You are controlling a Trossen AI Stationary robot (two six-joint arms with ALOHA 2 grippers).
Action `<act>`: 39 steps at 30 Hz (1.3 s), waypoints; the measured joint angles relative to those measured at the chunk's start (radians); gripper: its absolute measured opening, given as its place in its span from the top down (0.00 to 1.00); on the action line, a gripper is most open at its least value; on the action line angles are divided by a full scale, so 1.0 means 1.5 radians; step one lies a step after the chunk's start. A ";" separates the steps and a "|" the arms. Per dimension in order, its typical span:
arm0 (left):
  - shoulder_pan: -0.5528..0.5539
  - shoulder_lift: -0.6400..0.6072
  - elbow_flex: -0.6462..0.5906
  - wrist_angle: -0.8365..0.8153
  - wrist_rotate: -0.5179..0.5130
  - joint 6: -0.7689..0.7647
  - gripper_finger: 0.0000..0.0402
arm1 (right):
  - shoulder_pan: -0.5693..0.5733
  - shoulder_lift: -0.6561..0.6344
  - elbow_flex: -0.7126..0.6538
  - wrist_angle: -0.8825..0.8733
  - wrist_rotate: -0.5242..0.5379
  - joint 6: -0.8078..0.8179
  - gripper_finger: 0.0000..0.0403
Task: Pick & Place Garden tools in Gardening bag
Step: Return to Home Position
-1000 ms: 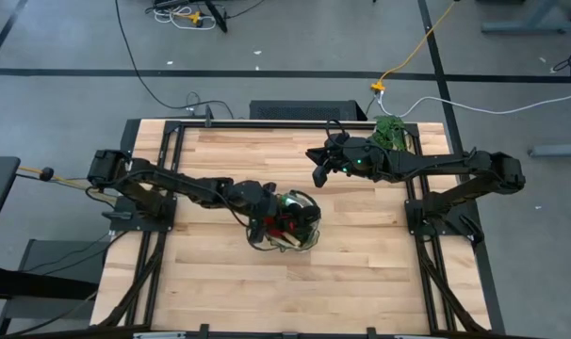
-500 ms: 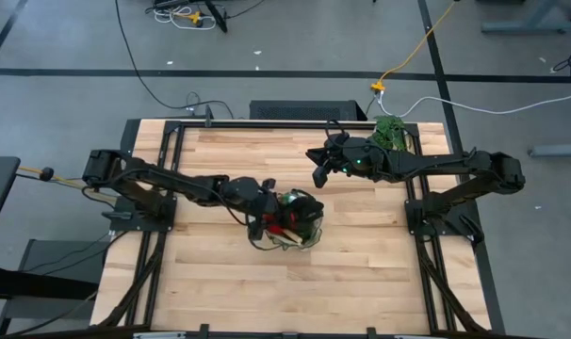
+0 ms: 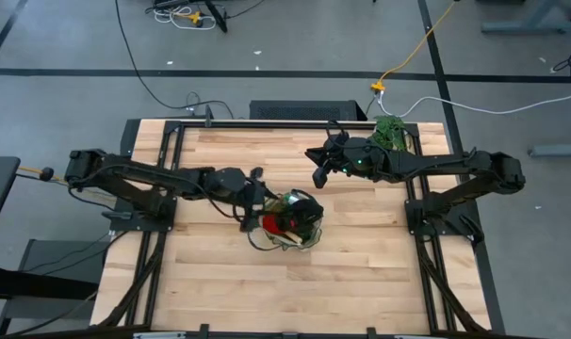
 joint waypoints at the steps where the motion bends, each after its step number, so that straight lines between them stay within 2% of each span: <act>1: 0.004 -0.011 0.000 -0.022 -0.009 0.000 0.49 | 0.003 0.000 0.000 0.004 0.000 -0.006 0.88; 8: 0.038 -0.119 0.000 -0.118 -0.014 0.000 0.49 | 0.033 -0.004 0.000 0.015 -0.086 -0.072 0.88; 17: 0.061 -0.262 0.000 -0.236 -0.013 -0.018 0.49 | 0.086 -0.034 -0.036 0.020 -0.088 -0.094 0.88; 21: 0.060 -0.306 -0.006 -0.272 -0.013 -0.034 0.49 | 0.107 -0.072 -0.100 0.095 -0.088 -0.091 0.88; 26: 0.060 -0.394 -0.100 -0.213 -0.015 -0.053 0.49 | 0.131 -0.135 -0.224 0.254 -0.072 -0.087 0.88; 31: 0.060 -0.498 -0.194 -0.207 -0.056 -0.087 0.49 | 0.145 -0.202 -0.335 0.311 -0.041 -0.050 0.88; 39: 0.057 -0.666 -0.317 -0.172 -0.078 -0.109 0.49 | 0.154 -0.278 -0.498 0.525 0.016 -0.076 0.88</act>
